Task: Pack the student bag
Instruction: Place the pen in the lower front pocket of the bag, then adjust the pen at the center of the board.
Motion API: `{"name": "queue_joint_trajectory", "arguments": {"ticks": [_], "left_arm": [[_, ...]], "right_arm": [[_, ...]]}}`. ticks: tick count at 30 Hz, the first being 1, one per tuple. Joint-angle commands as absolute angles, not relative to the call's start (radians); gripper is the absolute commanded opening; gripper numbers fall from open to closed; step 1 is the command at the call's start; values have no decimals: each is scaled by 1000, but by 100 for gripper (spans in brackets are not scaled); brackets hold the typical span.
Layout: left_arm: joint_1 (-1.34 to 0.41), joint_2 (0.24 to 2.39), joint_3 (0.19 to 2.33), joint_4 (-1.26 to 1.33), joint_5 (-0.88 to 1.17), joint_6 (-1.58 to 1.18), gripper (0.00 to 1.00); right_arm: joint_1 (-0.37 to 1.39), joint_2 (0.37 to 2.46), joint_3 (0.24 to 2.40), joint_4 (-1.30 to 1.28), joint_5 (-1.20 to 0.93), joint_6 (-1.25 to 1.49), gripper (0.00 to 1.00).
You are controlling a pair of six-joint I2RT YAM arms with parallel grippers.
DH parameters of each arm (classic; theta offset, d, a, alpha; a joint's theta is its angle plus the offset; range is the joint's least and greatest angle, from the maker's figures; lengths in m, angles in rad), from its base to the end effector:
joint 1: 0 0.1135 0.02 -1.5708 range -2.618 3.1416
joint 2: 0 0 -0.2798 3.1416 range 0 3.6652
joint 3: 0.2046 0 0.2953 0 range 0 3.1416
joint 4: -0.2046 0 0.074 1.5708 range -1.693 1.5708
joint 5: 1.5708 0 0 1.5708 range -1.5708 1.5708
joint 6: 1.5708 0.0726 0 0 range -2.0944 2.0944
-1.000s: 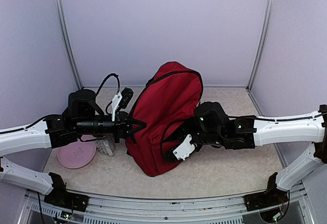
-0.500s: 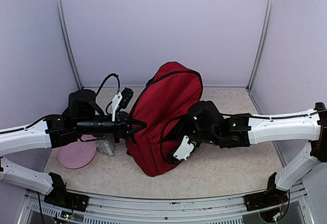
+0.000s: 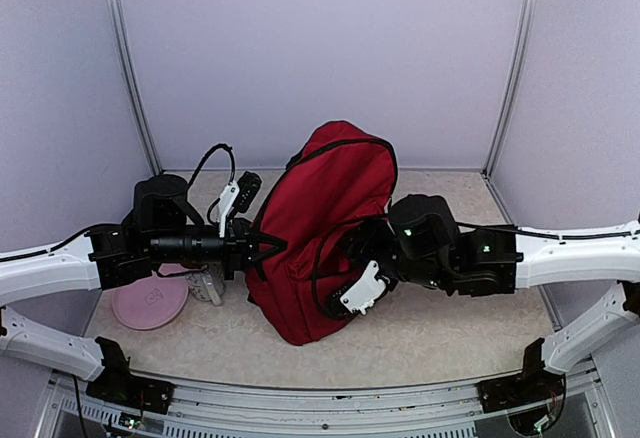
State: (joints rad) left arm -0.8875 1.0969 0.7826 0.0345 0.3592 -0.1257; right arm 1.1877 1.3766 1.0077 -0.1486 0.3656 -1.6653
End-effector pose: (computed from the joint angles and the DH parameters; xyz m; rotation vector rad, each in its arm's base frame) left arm 0.1837 -0.2660 0.2909 0.9698 1.7065 -1.0194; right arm 0.1663 0.3433 0.2696 -2.0540 0.5275 -0.6687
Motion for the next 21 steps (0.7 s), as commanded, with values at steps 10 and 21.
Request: {"name": "queue_joint_trajectory", "arguments": {"ticks": [10,21], "left_arm": [[-882,1100,804,55,350,-116,1],[-883,1091,804,56,353,-118,1]], "right_arm": [[1161,1001,944,22,760,-74,52],[304,980,718,-475,330,560,56]]}}
